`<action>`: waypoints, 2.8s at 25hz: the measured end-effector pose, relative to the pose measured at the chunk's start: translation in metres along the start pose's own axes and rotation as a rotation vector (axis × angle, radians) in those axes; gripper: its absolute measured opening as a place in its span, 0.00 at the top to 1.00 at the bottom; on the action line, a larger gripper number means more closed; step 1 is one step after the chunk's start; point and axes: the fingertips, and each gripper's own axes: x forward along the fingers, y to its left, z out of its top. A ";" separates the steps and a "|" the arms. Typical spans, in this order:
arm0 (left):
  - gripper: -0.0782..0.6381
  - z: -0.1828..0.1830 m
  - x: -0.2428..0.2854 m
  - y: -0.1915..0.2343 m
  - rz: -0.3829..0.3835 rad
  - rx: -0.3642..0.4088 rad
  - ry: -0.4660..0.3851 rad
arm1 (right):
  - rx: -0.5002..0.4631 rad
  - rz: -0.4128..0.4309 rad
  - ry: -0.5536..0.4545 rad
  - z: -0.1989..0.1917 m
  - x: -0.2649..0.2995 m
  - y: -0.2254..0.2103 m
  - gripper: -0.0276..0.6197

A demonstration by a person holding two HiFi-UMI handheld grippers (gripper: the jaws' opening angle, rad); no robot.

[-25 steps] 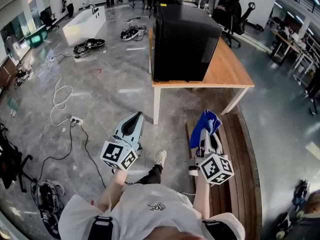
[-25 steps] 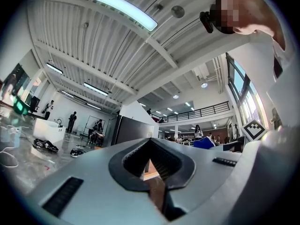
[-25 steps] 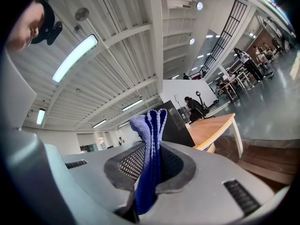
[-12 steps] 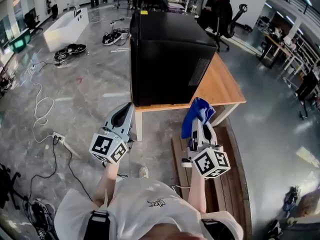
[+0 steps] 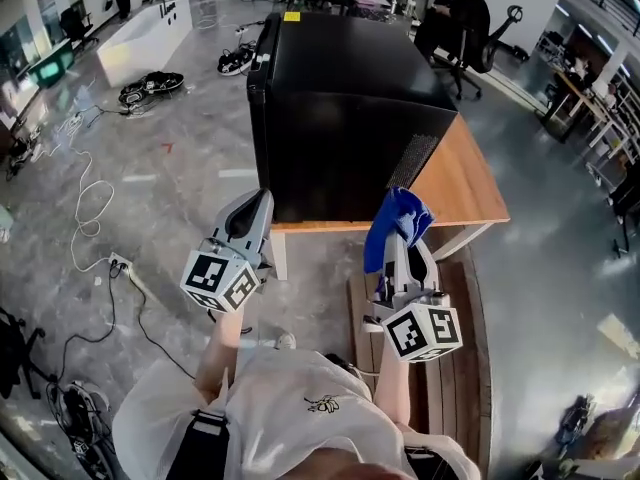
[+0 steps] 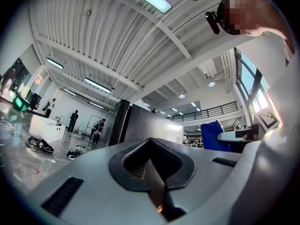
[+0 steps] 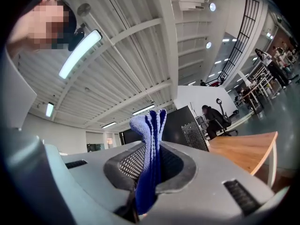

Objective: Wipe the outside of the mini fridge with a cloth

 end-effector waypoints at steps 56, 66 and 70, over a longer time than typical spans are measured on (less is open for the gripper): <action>0.88 0.011 -0.024 0.089 0.151 -0.083 0.011 | -0.163 0.288 -0.017 -0.029 0.244 0.171 0.86; 0.88 -0.003 -0.009 0.068 0.111 -0.079 0.045 | -0.234 0.124 -0.057 -0.006 0.225 0.117 0.86; 0.88 -0.010 0.006 0.059 0.082 -0.086 0.057 | -0.249 0.055 -0.082 0.010 0.216 0.082 0.86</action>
